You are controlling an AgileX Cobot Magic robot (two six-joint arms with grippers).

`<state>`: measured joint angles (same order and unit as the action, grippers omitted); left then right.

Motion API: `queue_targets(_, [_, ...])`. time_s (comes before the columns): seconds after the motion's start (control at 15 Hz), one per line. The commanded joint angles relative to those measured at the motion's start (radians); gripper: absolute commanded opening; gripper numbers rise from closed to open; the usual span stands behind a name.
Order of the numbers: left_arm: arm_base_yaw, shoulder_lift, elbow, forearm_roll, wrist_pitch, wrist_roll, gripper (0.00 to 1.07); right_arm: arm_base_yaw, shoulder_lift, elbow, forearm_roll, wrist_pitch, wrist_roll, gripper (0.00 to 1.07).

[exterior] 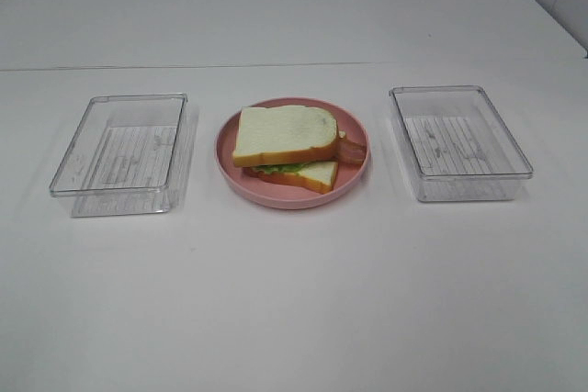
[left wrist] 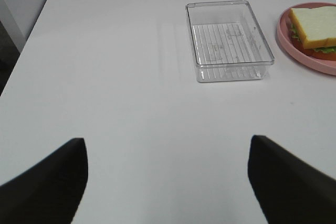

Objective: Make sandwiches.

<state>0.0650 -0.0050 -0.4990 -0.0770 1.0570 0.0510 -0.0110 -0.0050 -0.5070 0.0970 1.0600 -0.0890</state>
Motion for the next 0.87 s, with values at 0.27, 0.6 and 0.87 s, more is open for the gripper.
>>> queue_targets(0.27, [0.001, -0.022, 0.001, -0.011, -0.012, 0.003, 0.79, -0.007, -0.018, 0.003, -0.003, 0.001, -0.015, 0.8])
queue_targets(0.6, [0.001, -0.022, 0.001, -0.011, -0.012, 0.003, 0.79, -0.007, -0.018, 0.003, -0.003, 0.001, -0.015, 0.8])
queue_targets(0.87, [0.001, -0.022, 0.001, -0.011, -0.012, 0.003, 0.79, -0.007, -0.018, 0.003, -0.003, 0.001, -0.015, 0.8])
